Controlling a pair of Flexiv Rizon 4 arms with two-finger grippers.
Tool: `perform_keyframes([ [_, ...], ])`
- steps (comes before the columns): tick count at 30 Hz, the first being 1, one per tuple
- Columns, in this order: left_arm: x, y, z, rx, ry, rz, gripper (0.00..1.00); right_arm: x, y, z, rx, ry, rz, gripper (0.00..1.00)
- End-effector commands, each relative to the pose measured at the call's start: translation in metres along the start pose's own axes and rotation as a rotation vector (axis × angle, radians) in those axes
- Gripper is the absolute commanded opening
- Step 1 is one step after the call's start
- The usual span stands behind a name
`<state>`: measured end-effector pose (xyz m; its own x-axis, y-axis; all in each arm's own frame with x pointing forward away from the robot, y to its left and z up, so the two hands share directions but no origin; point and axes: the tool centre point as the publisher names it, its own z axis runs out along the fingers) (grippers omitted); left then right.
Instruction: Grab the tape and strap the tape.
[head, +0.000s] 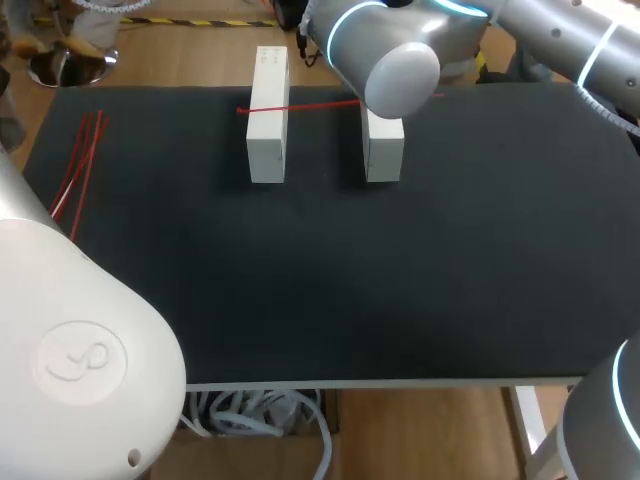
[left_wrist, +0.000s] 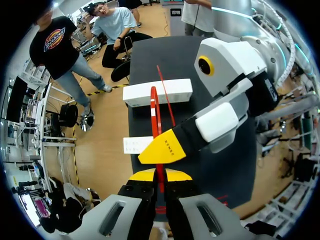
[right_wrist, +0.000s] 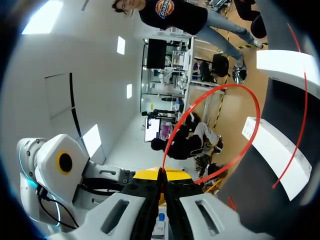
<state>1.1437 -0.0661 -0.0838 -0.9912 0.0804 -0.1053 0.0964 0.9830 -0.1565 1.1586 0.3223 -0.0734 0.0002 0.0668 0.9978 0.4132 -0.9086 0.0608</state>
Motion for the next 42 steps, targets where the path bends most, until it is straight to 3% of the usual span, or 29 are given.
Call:
perform_keyframes([
  [1,0.000,-0.001,-0.001,-0.002,0.001,0.000,0.00,-0.002,-0.001,0.002,-0.006,0.144,-0.001,0.00],
  [32,0.000,-0.001,-0.001,-0.002,0.001,0.000,0.00,-0.005,0.018,-0.011,-0.002,0.136,0.032,0.00],
  [33,0.000,-0.001,-0.001,-0.002,0.001,0.000,0.00,-0.005,0.018,-0.012,-0.014,0.132,0.025,0.14],
  [34,0.000,-0.001,-0.001,-0.002,0.001,0.000,0.00,-0.005,0.018,-0.011,0.001,0.138,0.034,0.64],
  [35,0.000,-0.001,-0.001,-0.002,0.001,0.000,0.00,-0.005,0.018,-0.012,-0.002,0.125,0.030,1.00],
  [42,0.000,-0.001,-0.001,-0.002,0.001,0.000,0.00,-0.004,0.019,-0.012,-0.003,0.134,0.035,1.00],
])
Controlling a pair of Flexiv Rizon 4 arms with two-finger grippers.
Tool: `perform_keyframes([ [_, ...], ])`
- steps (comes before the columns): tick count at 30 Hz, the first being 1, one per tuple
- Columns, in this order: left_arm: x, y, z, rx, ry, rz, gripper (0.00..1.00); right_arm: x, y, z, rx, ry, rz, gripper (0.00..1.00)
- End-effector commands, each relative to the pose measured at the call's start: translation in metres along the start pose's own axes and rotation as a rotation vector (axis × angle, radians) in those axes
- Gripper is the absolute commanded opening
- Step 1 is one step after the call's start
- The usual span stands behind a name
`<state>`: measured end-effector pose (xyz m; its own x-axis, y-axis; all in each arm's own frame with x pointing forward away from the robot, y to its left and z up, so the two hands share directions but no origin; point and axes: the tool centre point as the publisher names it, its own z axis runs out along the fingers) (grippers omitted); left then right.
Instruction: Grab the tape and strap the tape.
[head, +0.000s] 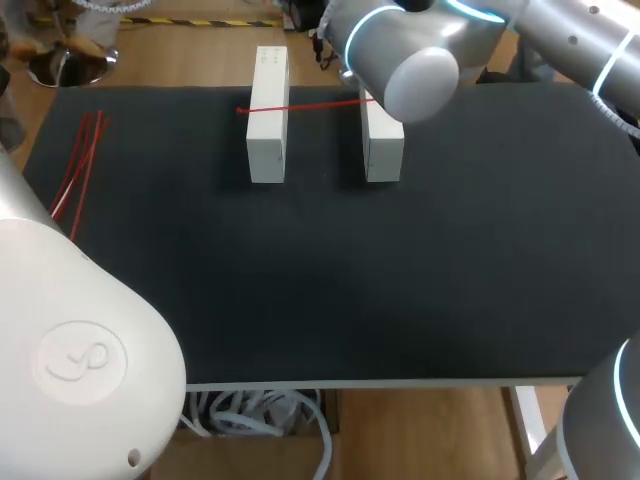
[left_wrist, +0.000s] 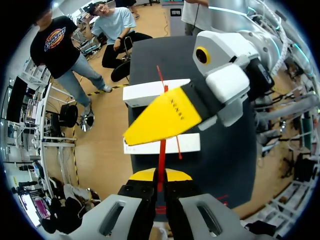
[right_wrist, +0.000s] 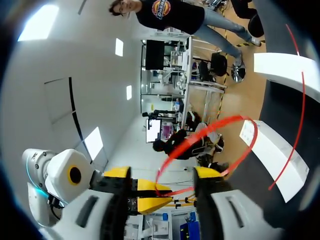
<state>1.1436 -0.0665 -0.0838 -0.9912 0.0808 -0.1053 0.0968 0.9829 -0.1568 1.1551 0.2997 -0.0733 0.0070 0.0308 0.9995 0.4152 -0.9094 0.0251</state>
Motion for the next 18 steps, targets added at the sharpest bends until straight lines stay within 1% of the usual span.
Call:
perform_keyframes([
  [1,0.000,0.000,-0.001,-0.002,0.001,0.000,0.00,-0.002,0.000,0.000,-0.001,0.127,0.000,1.00],
  [12,0.000,0.000,-0.001,-0.002,0.001,0.000,0.00,0.002,-0.003,0.001,0.020,0.137,0.005,1.00],
  [18,0.000,0.000,-0.001,-0.002,0.001,0.000,0.00,0.011,-0.011,-0.004,0.060,0.162,0.018,1.00],
])
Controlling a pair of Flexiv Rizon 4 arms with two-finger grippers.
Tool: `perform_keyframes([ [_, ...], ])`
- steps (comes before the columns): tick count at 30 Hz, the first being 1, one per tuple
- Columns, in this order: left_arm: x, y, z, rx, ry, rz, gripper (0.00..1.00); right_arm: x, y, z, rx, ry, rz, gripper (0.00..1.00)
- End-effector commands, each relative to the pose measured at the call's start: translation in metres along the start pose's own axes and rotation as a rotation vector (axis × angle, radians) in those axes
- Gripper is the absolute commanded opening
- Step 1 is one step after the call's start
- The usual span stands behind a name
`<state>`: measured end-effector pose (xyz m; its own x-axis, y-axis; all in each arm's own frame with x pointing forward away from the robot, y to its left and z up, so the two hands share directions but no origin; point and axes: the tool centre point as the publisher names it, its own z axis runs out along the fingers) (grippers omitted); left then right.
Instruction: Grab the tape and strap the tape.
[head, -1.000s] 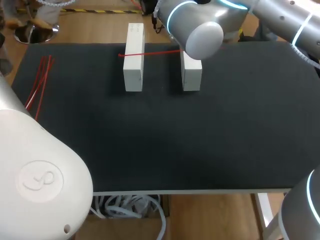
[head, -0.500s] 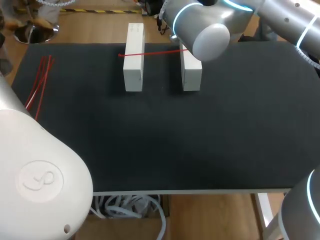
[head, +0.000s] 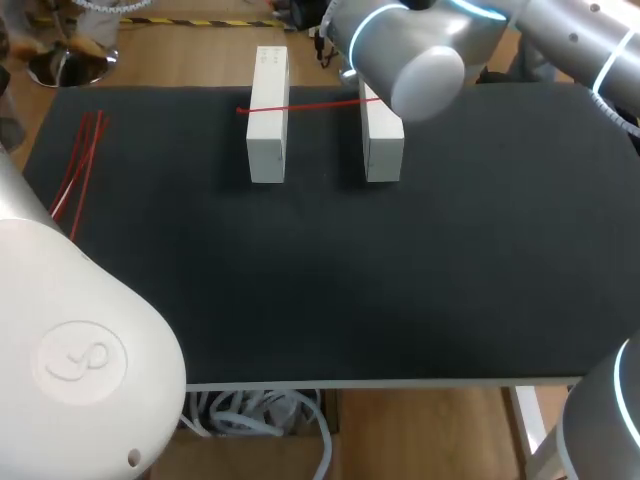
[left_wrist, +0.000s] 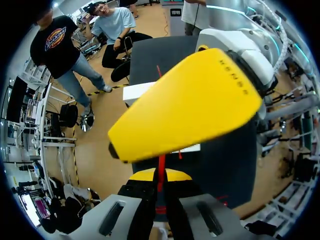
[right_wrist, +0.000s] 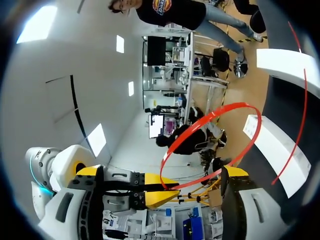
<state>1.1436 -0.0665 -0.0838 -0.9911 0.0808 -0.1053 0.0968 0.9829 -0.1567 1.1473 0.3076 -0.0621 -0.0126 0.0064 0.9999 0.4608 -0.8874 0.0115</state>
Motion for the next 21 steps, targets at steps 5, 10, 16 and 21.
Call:
perform_keyframes([
  [5,0.000,0.000,-0.001,-0.002,0.001,0.000,0.00,0.004,-0.013,-0.009,0.044,0.134,0.013,1.00],
  [10,0.000,0.000,-0.001,-0.002,0.001,0.000,0.00,0.002,-0.015,-0.019,0.061,0.121,0.022,1.00],
  [16,0.000,0.000,-0.001,-0.002,0.001,0.000,0.00,0.001,-0.011,-0.033,0.075,0.111,0.037,1.00],
  [21,0.000,0.000,-0.001,-0.002,0.001,0.000,0.00,-0.002,-0.010,-0.044,0.098,0.105,0.055,1.00],
])
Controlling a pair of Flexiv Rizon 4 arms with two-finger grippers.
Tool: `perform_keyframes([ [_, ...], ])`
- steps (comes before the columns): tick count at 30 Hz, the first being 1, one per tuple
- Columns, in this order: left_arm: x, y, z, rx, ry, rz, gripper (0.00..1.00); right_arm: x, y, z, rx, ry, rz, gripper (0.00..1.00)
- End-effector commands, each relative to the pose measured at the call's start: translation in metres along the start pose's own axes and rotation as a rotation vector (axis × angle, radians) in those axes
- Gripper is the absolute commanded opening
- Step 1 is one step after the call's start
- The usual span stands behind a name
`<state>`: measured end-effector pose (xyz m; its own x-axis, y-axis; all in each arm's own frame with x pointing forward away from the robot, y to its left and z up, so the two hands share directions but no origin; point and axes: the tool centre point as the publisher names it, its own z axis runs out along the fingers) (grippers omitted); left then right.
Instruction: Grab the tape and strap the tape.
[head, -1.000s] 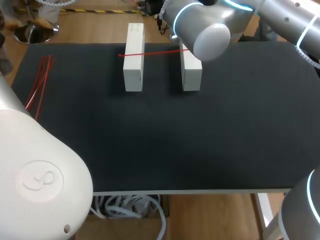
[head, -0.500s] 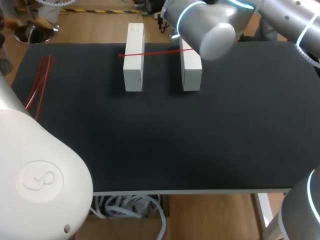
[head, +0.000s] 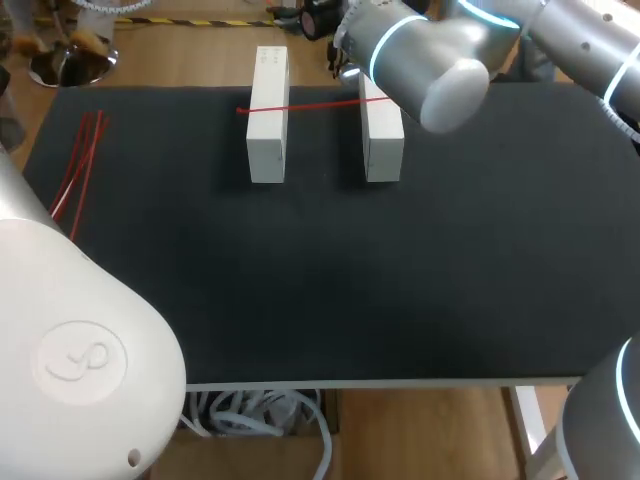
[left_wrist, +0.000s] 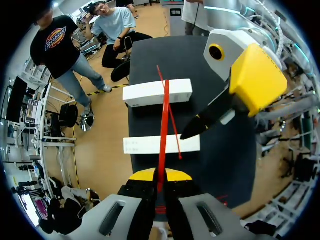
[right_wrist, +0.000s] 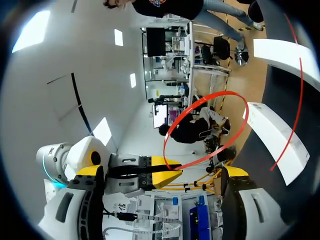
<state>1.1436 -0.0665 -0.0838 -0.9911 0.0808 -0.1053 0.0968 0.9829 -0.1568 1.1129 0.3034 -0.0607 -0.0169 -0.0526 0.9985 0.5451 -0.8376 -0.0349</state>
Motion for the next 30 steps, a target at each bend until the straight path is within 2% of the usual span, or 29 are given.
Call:
perform_keyframes([
  [1,0.000,0.000,-0.001,-0.002,0.001,0.000,0.00,-0.003,0.001,-0.015,0.008,0.073,0.005,1.00],
  [5,0.000,0.000,-0.001,-0.002,0.001,0.000,0.00,-0.006,0.001,-0.029,0.033,0.063,-0.011,1.00],
  [12,0.000,0.000,-0.001,-0.002,0.001,0.000,0.00,-0.016,0.027,-0.046,-0.045,0.025,-0.012,1.00],
  [30,0.000,0.000,-0.001,-0.002,0.001,0.000,0.00,-0.023,0.032,-0.052,-0.009,0.000,0.023,1.00],
])
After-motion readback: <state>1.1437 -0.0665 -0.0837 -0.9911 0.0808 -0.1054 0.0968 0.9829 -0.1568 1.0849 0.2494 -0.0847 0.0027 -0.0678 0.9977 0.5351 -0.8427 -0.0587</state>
